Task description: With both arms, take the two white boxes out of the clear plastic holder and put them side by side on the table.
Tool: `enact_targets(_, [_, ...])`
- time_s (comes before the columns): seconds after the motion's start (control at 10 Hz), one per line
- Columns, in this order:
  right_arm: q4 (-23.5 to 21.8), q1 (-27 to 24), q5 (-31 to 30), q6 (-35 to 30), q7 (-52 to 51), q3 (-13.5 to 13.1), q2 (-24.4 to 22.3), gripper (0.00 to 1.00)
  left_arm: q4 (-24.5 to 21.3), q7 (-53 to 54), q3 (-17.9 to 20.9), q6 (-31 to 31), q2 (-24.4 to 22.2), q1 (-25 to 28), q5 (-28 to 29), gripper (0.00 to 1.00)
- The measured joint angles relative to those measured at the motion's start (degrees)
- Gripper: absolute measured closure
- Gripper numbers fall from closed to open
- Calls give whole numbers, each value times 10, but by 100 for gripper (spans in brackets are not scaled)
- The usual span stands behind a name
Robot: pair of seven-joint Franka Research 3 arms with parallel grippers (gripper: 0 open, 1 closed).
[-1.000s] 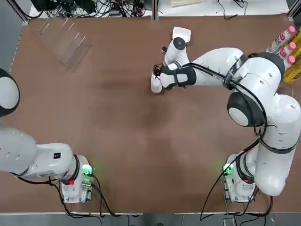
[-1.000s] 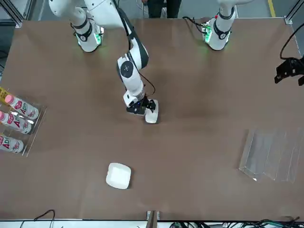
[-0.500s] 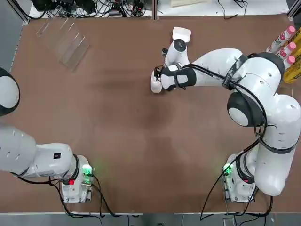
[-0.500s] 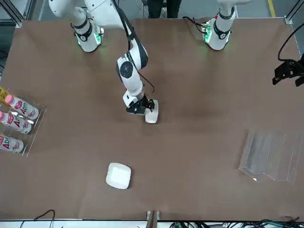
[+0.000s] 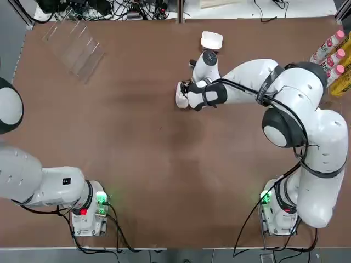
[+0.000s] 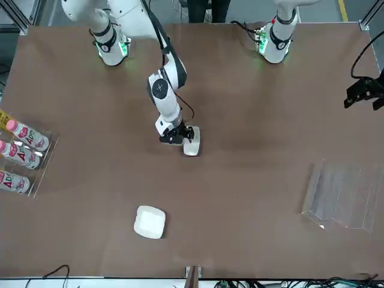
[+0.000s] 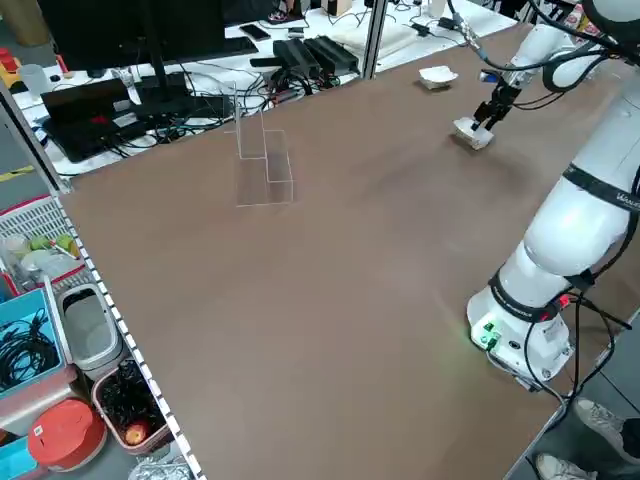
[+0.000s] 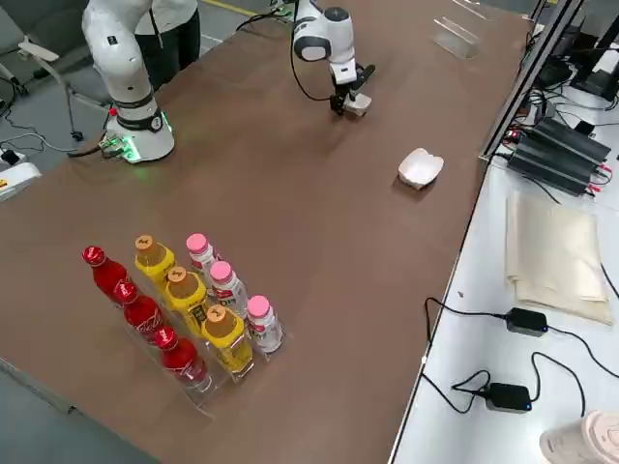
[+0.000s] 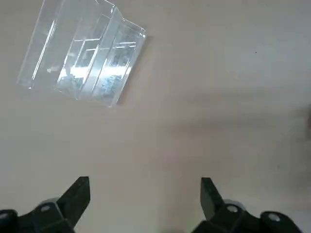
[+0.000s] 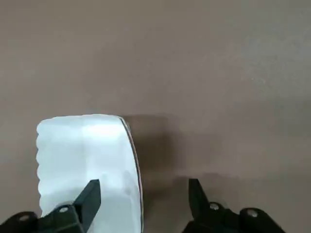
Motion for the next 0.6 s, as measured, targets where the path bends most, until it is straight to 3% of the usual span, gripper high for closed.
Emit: enact_targets(0.6, [0,6,2,13,0,1,3,65,0,-2,-1,0,-1,-1,-1,0])
